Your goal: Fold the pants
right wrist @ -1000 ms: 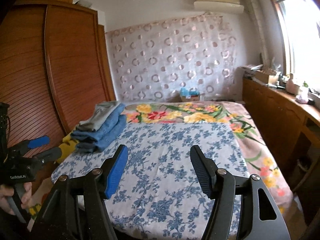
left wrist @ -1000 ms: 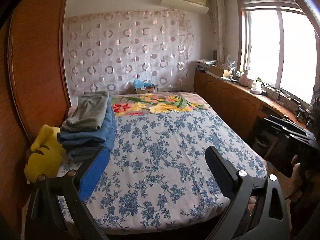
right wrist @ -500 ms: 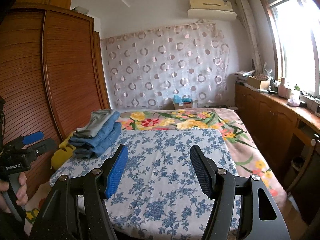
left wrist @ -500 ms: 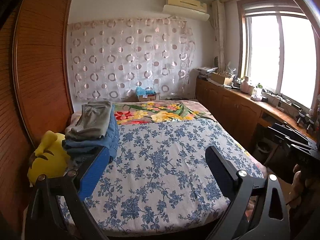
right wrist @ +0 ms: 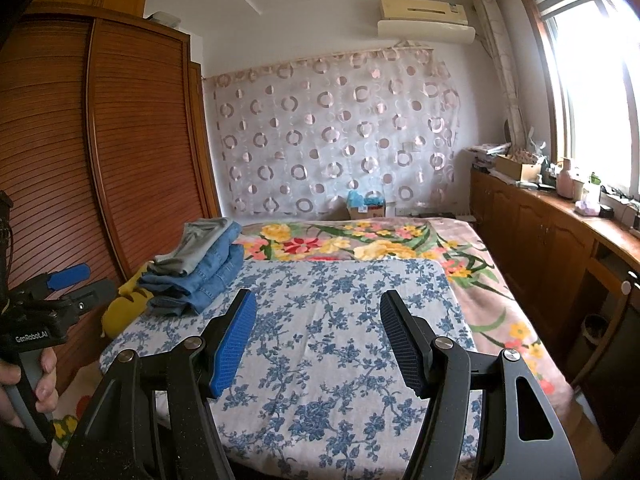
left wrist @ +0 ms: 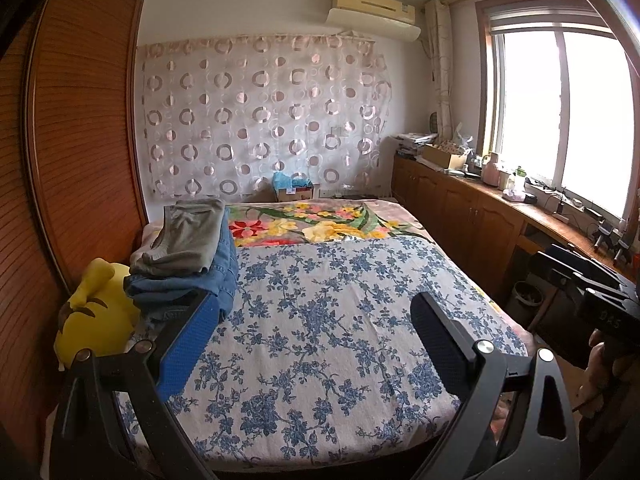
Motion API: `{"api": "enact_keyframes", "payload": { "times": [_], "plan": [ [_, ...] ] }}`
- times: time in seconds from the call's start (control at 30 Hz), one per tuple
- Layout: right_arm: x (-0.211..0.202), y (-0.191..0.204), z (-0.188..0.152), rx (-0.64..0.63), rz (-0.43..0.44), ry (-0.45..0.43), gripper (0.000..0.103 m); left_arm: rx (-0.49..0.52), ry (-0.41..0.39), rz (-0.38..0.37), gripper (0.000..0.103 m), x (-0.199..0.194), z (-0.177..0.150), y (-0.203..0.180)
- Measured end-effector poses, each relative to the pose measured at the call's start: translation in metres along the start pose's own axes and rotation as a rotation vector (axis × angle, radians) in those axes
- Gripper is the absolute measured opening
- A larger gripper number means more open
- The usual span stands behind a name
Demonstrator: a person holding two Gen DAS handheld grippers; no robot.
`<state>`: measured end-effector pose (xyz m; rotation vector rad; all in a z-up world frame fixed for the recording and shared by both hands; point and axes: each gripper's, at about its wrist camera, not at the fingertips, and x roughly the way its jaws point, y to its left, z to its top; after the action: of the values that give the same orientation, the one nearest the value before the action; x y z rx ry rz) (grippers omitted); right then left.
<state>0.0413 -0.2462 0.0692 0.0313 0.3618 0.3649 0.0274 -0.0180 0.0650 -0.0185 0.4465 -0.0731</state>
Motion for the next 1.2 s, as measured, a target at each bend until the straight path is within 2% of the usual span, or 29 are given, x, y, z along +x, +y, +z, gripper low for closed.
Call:
{"api": "enact_keyframes", "payload": {
  "times": [1.2],
  "plan": [
    [-0.0012, 0.0008, -0.0001, -0.010, 0.010, -0.009, 0.067, -0.002, -0.003, 0.003, 0.097, -0.0015, -0.0004, 0.0006]
  ]
}}
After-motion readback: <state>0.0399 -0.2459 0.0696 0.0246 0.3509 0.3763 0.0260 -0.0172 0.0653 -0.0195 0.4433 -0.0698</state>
